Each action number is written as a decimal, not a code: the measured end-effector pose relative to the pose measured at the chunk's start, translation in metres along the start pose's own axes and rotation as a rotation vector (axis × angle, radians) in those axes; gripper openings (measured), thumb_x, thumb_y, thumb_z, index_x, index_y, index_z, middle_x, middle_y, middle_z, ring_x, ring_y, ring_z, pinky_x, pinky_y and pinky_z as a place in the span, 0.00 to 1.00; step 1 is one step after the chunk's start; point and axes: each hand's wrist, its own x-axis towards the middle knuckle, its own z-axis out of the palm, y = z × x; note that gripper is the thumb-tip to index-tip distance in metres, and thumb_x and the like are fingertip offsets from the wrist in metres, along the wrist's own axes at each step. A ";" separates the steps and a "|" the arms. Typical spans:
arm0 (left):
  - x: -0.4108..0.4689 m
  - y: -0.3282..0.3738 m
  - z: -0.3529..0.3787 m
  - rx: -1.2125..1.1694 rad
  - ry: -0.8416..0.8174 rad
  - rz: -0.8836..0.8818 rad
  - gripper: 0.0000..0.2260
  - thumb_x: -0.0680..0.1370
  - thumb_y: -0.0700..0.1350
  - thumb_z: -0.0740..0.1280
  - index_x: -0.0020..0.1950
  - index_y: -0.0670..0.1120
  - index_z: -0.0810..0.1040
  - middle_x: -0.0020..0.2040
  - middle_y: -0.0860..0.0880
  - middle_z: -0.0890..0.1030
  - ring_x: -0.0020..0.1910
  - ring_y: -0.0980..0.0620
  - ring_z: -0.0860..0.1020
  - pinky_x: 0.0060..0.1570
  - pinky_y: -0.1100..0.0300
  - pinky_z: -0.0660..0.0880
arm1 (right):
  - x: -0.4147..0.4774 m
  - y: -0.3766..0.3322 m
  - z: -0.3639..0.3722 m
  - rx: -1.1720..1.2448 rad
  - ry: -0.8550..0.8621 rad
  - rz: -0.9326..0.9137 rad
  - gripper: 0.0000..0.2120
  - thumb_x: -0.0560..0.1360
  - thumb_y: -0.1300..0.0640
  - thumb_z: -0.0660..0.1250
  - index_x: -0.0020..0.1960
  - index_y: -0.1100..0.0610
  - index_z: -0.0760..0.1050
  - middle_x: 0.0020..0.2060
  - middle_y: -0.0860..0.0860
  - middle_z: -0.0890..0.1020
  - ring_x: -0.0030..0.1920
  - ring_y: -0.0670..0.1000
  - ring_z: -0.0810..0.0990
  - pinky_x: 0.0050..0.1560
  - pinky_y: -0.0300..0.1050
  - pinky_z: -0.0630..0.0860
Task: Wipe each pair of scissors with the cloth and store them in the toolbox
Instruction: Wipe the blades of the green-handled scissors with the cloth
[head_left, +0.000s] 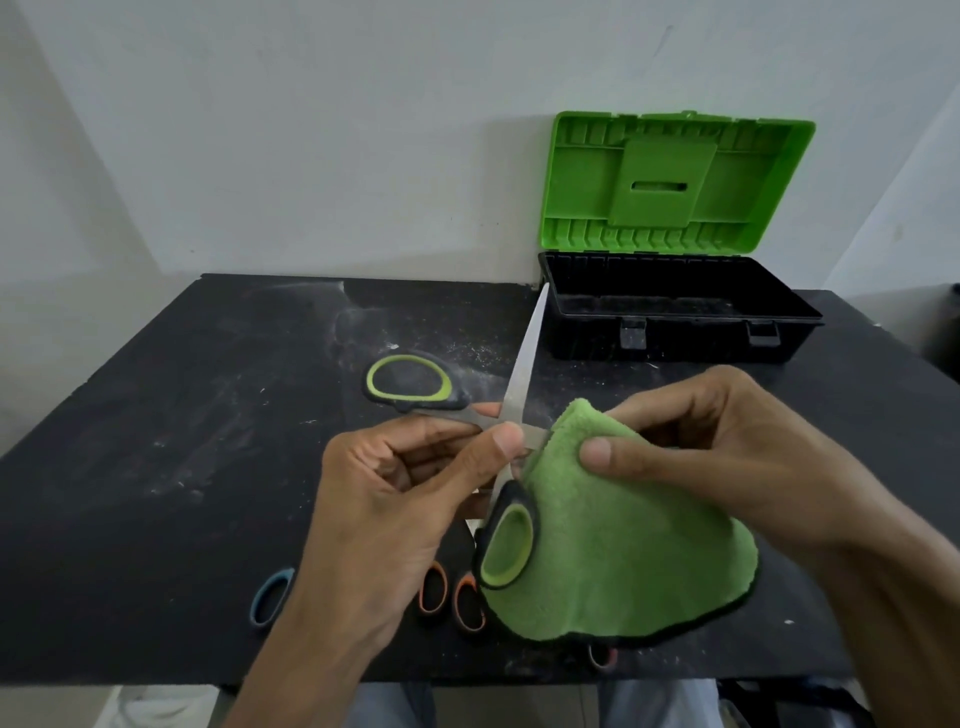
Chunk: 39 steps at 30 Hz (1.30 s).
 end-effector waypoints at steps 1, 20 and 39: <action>0.000 0.000 0.001 0.003 -0.003 0.014 0.06 0.66 0.40 0.75 0.41 0.40 0.87 0.44 0.47 0.88 0.42 0.47 0.86 0.39 0.61 0.82 | 0.000 0.000 0.003 0.032 0.019 0.007 0.08 0.73 0.53 0.76 0.50 0.54 0.90 0.44 0.56 0.91 0.45 0.62 0.90 0.54 0.70 0.84; 0.006 0.001 0.016 -0.064 0.015 -0.039 0.07 0.61 0.45 0.76 0.37 0.47 0.88 0.39 0.47 0.88 0.36 0.51 0.86 0.32 0.63 0.80 | 0.002 0.006 0.004 0.030 0.197 -0.147 0.07 0.73 0.54 0.76 0.49 0.54 0.90 0.43 0.52 0.91 0.44 0.53 0.90 0.47 0.49 0.85; 0.004 0.007 0.012 0.030 -0.029 -0.019 0.07 0.64 0.40 0.76 0.41 0.43 0.88 0.38 0.44 0.87 0.36 0.49 0.86 0.33 0.61 0.81 | -0.008 -0.002 -0.005 -0.015 0.132 -0.059 0.09 0.70 0.51 0.78 0.47 0.53 0.90 0.42 0.53 0.91 0.43 0.56 0.90 0.47 0.57 0.87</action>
